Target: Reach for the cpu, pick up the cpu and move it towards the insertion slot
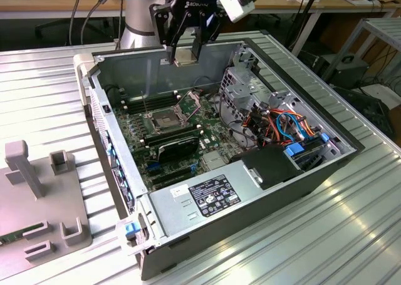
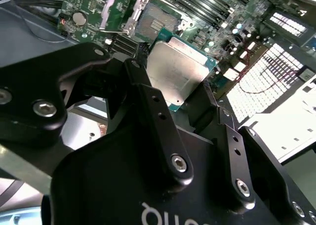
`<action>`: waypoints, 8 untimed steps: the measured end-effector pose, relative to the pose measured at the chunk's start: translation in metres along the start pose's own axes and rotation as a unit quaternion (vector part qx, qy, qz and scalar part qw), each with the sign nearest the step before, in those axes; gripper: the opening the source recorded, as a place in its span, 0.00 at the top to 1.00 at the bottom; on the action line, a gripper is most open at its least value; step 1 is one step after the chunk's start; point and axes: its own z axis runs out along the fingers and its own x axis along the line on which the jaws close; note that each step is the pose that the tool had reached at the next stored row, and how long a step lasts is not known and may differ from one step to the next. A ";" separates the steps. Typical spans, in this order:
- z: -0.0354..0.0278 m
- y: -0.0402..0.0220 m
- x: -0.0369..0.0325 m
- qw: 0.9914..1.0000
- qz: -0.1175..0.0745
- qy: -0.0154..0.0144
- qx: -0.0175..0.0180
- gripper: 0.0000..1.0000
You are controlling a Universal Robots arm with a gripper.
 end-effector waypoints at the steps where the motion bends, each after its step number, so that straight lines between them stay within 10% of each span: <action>1: 0.0000 0.0014 -0.0023 1.000 0.000 0.000 0.000 0.45; 8: 0.0004 0.0094 -0.0162 1.000 0.000 0.000 0.000 0.45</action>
